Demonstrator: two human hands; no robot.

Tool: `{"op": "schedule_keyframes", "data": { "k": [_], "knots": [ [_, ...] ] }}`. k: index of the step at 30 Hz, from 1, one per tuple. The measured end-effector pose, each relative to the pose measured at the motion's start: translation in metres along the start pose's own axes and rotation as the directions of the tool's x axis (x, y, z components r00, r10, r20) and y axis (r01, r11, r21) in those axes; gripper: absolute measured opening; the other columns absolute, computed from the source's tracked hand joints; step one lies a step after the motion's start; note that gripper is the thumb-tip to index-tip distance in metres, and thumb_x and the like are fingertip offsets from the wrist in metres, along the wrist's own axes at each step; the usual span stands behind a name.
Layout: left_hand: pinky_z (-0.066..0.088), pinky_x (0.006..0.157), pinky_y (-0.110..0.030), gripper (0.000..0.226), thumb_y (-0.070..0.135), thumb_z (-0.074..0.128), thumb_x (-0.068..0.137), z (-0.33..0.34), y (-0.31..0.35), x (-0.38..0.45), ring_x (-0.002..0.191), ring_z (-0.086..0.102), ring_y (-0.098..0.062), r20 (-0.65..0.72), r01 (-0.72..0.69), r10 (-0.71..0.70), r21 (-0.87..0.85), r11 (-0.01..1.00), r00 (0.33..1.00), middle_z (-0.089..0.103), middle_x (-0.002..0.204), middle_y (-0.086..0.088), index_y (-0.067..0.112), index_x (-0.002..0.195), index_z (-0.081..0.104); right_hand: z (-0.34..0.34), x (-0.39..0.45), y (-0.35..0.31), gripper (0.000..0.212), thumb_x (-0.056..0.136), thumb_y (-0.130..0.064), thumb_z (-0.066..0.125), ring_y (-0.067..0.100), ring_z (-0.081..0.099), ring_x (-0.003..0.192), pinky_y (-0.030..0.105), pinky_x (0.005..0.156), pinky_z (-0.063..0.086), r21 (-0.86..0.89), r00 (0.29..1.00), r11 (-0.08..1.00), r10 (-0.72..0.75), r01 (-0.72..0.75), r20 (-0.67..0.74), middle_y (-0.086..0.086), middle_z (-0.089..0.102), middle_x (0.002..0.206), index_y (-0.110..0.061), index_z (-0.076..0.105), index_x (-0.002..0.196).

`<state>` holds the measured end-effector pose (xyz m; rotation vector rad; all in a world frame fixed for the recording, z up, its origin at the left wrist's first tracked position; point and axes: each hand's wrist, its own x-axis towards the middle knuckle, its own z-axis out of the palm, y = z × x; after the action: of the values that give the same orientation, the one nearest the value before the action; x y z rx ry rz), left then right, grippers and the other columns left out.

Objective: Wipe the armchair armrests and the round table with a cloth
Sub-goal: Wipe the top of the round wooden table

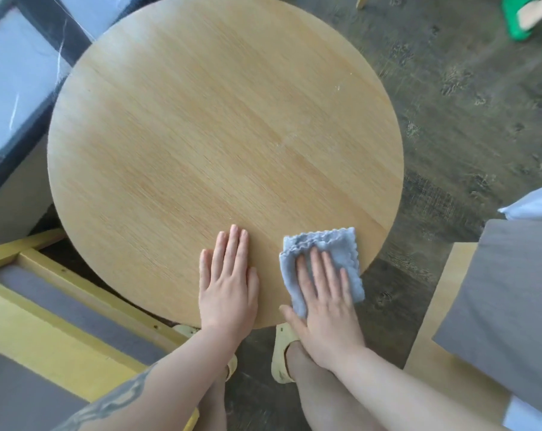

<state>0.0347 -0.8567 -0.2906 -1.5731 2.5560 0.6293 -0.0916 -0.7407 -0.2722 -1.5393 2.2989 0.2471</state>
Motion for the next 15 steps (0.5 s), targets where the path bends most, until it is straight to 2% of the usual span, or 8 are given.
{"op": "schedule_keyframes", "data": {
  "k": [2,4,7,9,10,12,14,15],
  "knots": [
    [-0.003,0.118,-0.036,0.059,0.033,0.023,0.095,0.002,0.009,0.004,0.146,-0.002,-0.009,-0.027,0.060,-0.060,-0.020,0.998,0.998,0.008,0.159,0.007,0.024,0.152,0.012,-0.012,0.029,0.007,0.084,0.091,-0.071,0.016,0.022,-0.006,0.148,0.050,0.117,0.006,0.000,0.981,0.981,-0.195,0.195,0.022,0.006,-0.003,0.162,-0.017,0.005,0.155],
    [-0.008,0.118,-0.034,0.059,0.034,0.020,0.095,0.004,0.016,0.007,0.146,-0.010,-0.006,-0.044,0.134,-0.137,-0.072,0.988,0.990,-0.003,0.158,0.012,0.029,0.152,0.004,-0.025,0.064,0.025,0.073,0.094,-0.067,0.009,0.015,-0.012,0.147,0.049,0.117,0.004,0.035,0.967,0.966,-0.256,0.255,0.011,-0.002,-0.006,0.162,-0.026,0.003,0.154],
    [-0.012,0.117,-0.033,0.058,0.036,0.013,0.096,0.006,0.028,0.013,0.144,-0.016,-0.004,-0.075,0.237,-0.246,-0.109,0.965,0.966,-0.013,0.156,0.016,0.031,0.150,-0.005,-0.029,0.081,0.063,0.060,0.099,-0.051,0.009,0.014,-0.013,0.147,0.049,0.118,0.003,0.070,0.998,0.997,-0.021,0.024,-0.054,-0.004,-0.010,0.161,-0.028,-0.003,0.153],
    [-0.011,0.117,-0.035,0.058,0.036,0.011,0.095,0.009,0.037,0.017,0.145,-0.014,-0.005,-0.103,0.297,-0.307,-0.106,0.949,0.946,-0.009,0.157,0.015,0.031,0.151,-0.004,-0.023,0.068,0.072,0.061,0.099,-0.046,0.016,0.019,-0.007,0.148,0.050,0.118,0.006,0.078,0.995,0.996,0.042,-0.035,-0.094,0.001,-0.004,0.162,-0.023,0.002,0.154],
    [-0.011,0.118,-0.035,0.058,0.035,0.011,0.094,0.011,0.041,0.020,0.145,-0.013,-0.005,-0.113,0.333,-0.345,-0.111,0.936,0.932,-0.008,0.158,0.014,0.030,0.151,-0.001,-0.021,0.058,0.070,0.062,0.099,-0.044,0.020,0.022,-0.003,0.148,0.051,0.117,0.008,0.060,0.996,0.998,-0.009,0.014,-0.093,0.003,-0.001,0.162,-0.021,0.006,0.154],
    [-0.010,0.118,-0.036,0.059,0.033,0.013,0.094,0.014,0.050,0.023,0.146,-0.009,-0.007,-0.130,0.396,-0.411,-0.124,0.910,0.902,-0.003,0.158,0.013,0.028,0.152,0.005,-0.014,0.041,0.062,0.063,0.098,-0.043,0.028,0.024,0.001,0.148,0.052,0.116,0.011,0.009,0.962,0.962,-0.272,0.272,-0.039,0.004,0.002,0.162,-0.020,0.011,0.154],
    [-0.007,0.118,-0.037,0.059,0.033,0.015,0.093,0.016,0.055,0.025,0.147,-0.004,-0.009,-0.142,0.433,-0.446,-0.114,0.894,0.884,0.004,0.159,0.010,0.026,0.152,0.012,-0.015,0.048,0.063,0.062,0.097,-0.043,0.032,0.021,0.004,0.148,0.049,0.116,0.011,-0.047,0.813,0.812,-0.580,0.582,0.041,0.000,0.006,0.162,-0.024,0.015,0.154],
    [-0.006,0.118,-0.038,0.060,0.033,0.014,0.093,0.017,0.057,0.026,0.147,-0.002,-0.009,-0.145,0.441,-0.452,-0.106,0.891,0.880,0.007,0.159,0.009,0.025,0.152,0.014,-0.021,0.067,0.070,0.062,0.096,-0.044,0.033,0.019,0.007,0.148,0.046,0.116,0.010,-0.067,0.735,0.732,-0.675,0.678,0.062,-0.003,0.009,0.161,-0.027,0.017,0.153]
  ]
}}
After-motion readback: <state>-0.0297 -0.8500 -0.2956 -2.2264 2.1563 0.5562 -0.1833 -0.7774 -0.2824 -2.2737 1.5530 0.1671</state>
